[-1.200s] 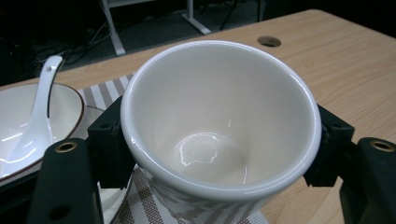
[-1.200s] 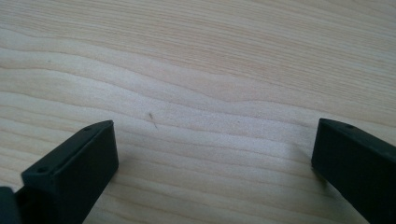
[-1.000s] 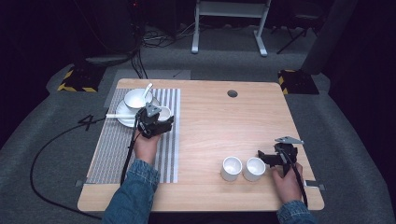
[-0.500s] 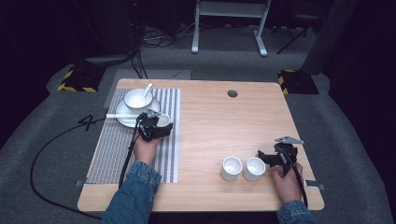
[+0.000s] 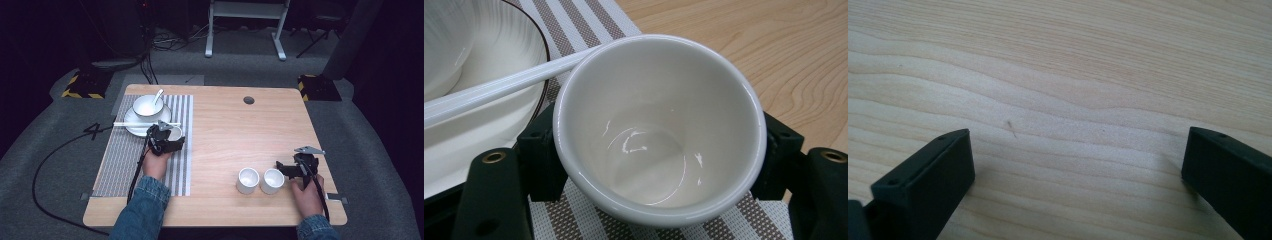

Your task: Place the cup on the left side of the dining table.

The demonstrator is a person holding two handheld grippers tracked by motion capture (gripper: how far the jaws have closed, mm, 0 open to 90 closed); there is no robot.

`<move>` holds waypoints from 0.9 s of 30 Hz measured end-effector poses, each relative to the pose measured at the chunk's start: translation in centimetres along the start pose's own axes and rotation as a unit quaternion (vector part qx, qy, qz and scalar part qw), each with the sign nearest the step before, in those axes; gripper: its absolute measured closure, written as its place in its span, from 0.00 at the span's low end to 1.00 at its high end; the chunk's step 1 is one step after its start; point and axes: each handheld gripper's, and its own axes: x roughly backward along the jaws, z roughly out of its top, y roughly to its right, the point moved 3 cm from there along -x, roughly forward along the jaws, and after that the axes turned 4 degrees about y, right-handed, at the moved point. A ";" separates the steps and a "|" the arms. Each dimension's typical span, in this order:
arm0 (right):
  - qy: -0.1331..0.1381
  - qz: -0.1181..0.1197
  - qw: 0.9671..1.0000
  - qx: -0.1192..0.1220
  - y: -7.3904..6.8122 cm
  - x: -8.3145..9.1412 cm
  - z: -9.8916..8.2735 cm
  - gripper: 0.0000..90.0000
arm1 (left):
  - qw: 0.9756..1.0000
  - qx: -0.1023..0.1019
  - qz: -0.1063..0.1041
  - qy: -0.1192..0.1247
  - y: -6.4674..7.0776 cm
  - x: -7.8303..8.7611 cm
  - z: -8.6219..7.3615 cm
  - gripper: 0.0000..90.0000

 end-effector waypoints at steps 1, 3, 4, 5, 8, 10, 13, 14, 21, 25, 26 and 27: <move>0.000 0.000 1.000 0.000 0.0 0.0 0.0 0.00 | 1.000 0.009 -0.006 0.005 0.0 0.1 0.0 0.29; 0.000 0.000 1.000 0.000 0.0 0.0 0.0 0.00 | 1.000 0.017 -0.010 0.017 -0.1 0.3 0.2 0.23; 0.000 0.000 1.000 0.000 0.0 0.0 0.0 0.00 | 1.000 0.015 -0.007 0.019 -0.1 0.5 0.3 0.22; 0.000 0.000 1.000 0.000 0.0 0.0 0.0 0.00 | 1.000 0.015 -0.007 0.019 -0.1 0.5 0.3 0.21; 0.000 0.000 1.000 0.000 0.0 0.0 0.0 0.00 | 0.999 0.001 0.003 0.034 0.2 1.5 0.9 0.21; 0.000 0.000 1.000 0.000 0.0 0.0 0.0 0.00 | 0.999 -0.009 0.010 0.037 0.4 2.0 1.1 0.20; 0.000 0.000 1.000 0.000 0.0 0.0 0.0 0.00 | 0.999 -0.020 0.020 0.040 0.6 2.9 1.4 0.20; 0.000 0.000 1.000 0.000 0.0 0.0 0.0 0.00 | 0.999 -0.027 0.025 0.038 0.7 3.3 1.4 0.20; 0.000 0.000 1.000 0.000 0.0 0.0 0.0 0.00 | 0.998 -0.036 0.023 0.048 1.0 6.2 1.5 0.20; 0.000 0.000 1.000 0.000 0.0 0.0 0.0 0.00 | 0.998 -0.033 0.015 0.050 1.1 7.5 1.3 0.21; 0.000 0.000 1.000 0.000 0.0 0.0 0.0 0.00 | 0.998 -0.027 0.008 0.051 1.1 8.0 1.1 0.21; 0.000 0.000 1.000 0.000 0.0 0.0 0.0 0.00 | 0.999 -0.023 0.003 0.049 1.1 8.3 1.1 0.21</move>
